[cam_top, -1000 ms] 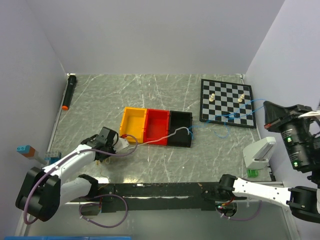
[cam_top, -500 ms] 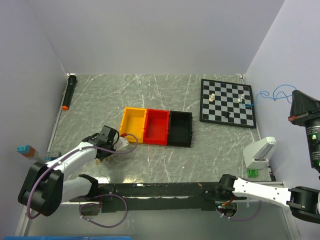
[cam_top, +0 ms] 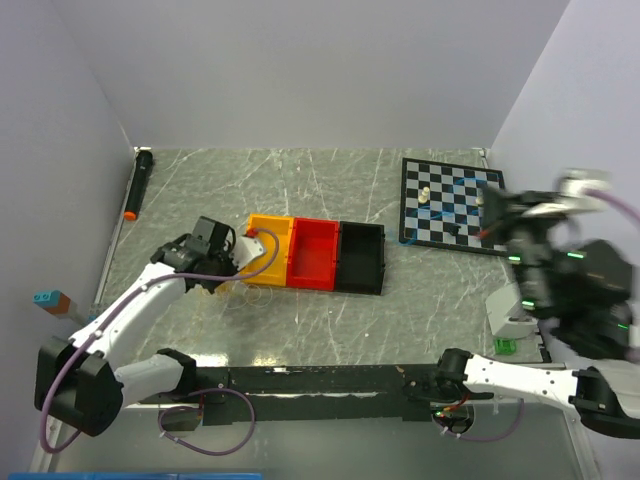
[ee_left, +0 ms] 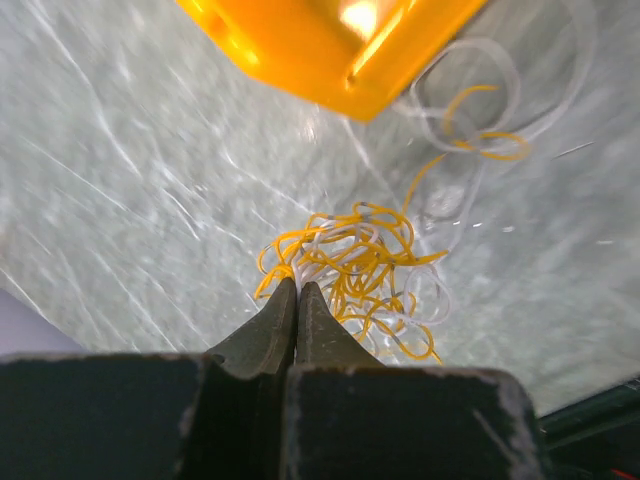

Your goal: Untangle the cables

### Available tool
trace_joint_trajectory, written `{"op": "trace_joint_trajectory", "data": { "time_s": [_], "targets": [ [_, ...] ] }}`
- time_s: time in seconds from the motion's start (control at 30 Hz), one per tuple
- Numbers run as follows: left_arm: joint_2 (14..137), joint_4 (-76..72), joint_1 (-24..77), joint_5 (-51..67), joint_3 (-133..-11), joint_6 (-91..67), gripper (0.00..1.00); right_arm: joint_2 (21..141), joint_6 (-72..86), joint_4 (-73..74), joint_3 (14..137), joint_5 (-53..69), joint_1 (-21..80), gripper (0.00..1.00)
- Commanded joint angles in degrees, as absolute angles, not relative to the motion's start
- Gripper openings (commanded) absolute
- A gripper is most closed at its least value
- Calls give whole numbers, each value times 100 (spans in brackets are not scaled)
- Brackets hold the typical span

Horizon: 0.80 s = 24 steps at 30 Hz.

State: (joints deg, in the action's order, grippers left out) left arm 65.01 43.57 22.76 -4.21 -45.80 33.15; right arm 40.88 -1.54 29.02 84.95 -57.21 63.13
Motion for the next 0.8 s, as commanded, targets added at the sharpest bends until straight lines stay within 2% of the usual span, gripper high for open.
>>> {"op": "trace_joint_trajectory", "data": {
  "time_s": [0.0, 0.3, 0.77],
  "targets": [
    [6162, 5202, 2259, 386, -5202, 3120, 1, 4605, 334, 2647, 7911, -5274, 6302, 0],
    [5863, 5765, 2268, 685, -5572, 2962, 1, 5431, 1072, 2251, 7217, -3877, 4888, 0],
    [5731, 5836, 2268, 809, -5546, 2962, 1, 6108, 1784, 1907, 6363, -3112, 4149, 0]
  ]
}}
